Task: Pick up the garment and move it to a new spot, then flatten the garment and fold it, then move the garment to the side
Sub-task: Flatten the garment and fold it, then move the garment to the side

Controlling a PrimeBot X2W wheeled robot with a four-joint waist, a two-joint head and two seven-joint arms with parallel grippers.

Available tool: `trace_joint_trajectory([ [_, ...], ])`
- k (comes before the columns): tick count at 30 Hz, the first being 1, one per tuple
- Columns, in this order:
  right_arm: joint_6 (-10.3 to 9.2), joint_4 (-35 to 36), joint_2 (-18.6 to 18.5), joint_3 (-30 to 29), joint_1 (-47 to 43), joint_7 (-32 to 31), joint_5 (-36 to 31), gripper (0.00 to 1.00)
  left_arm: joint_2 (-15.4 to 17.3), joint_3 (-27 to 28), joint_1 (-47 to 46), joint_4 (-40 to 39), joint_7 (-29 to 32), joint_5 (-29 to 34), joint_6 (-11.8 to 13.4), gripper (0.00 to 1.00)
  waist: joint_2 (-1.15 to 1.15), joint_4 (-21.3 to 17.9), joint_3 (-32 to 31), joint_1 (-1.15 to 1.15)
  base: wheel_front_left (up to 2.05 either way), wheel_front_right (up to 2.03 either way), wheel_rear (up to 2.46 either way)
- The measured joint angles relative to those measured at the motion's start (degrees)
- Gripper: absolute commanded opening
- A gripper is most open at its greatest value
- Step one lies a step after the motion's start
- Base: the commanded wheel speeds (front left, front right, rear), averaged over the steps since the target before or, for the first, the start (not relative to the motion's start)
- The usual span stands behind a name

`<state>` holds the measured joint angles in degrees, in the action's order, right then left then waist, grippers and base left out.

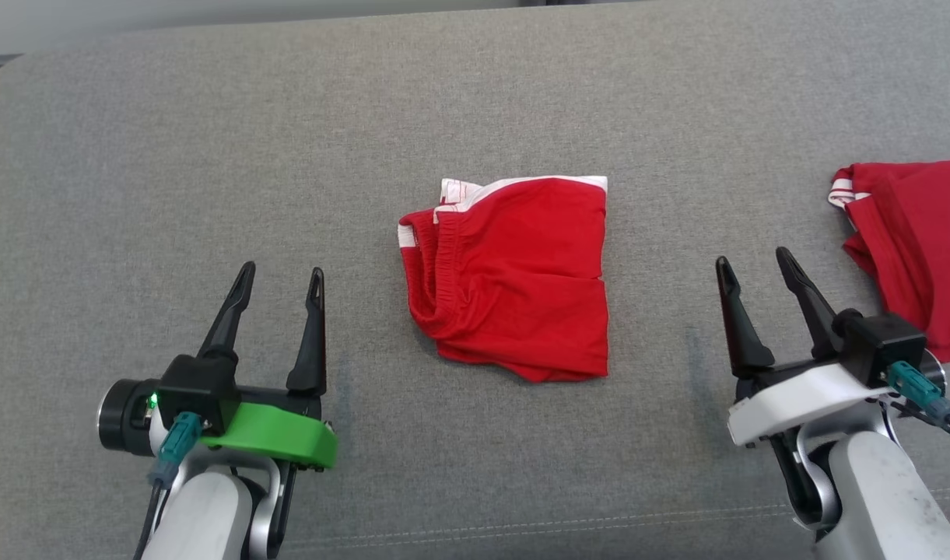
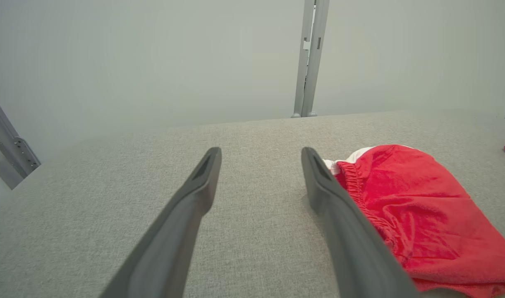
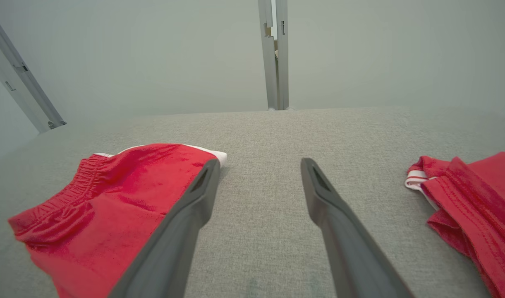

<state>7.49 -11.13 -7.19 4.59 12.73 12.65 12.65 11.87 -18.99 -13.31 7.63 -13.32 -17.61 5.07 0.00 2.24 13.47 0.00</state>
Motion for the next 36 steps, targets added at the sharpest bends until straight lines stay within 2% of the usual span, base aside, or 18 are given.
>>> trace_joint_trajectory([
  [8, 0.00, 5.1, 0.5, -4.4, -7.2, -3.0, -1.9, 1.00, 1.5, 0.9, 3.6, -0.3, 1.0, -0.1, 2.0, 1.00, 0.00, -1.2, -2.9, 0.00, 0.00, 0.00, 0.00],
  [22, 0.00, 9.8, 0.8, -5.4, -10.9, -6.6, -2.3, 1.00, 2.1, 0.6, 5.2, -2.6, 1.8, -0.4, 3.0, 1.00, 0.00, -0.2, -5.0, 0.00, 0.00, 0.00, 0.00],
  [27, 0.00, 5.7, -0.5, -2.8, -8.1, -7.9, -0.9, 1.00, 1.7, 0.2, 4.3, -2.9, 1.6, -0.5, 3.0, 1.00, 0.00, 1.5, -4.0, 0.00, 0.00, 0.00, 0.00],
  [36, 0.00, -8.0, -1.9, 7.0, 1.7, -7.7, 3.0, 1.00, 0.4, -1.3, 2.2, -1.6, 0.5, -0.7, 2.0, 1.00, 0.00, 5.5, -1.1, 0.00, 0.00, 0.00, 0.00],
])
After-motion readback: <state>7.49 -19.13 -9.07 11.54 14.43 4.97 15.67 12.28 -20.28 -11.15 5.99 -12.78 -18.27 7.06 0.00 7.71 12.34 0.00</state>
